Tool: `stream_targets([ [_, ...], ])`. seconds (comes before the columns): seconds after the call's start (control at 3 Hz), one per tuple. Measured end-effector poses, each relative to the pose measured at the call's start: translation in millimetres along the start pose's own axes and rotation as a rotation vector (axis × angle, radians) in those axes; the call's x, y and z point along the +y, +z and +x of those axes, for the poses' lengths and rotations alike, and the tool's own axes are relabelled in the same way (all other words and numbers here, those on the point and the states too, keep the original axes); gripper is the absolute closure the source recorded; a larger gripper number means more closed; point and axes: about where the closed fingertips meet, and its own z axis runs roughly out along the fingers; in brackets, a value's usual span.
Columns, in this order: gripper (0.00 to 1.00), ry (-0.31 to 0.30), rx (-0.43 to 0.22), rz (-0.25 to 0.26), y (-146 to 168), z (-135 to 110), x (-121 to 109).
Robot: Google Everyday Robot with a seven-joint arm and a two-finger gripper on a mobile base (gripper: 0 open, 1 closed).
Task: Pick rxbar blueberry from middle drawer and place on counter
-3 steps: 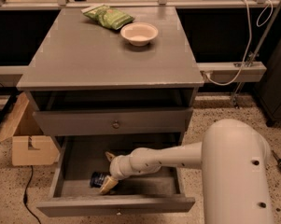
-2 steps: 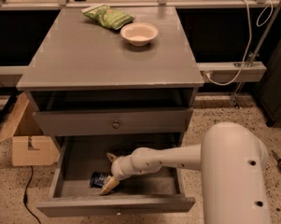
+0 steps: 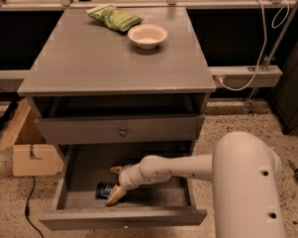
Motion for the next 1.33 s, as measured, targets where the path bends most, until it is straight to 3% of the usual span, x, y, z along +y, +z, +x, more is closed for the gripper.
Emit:
stream_targets([
  [0.67,0.89,-0.001,-0.001,0.000,-7.1,-6.5,-0.8],
  [1.0,1.00,-0.003,-0.003,-0.001,-7.9,-7.0,-0.8],
  [1.33,1.00,-0.041,-0.068,-0.014,-20.0,-19.2,-0.2],
])
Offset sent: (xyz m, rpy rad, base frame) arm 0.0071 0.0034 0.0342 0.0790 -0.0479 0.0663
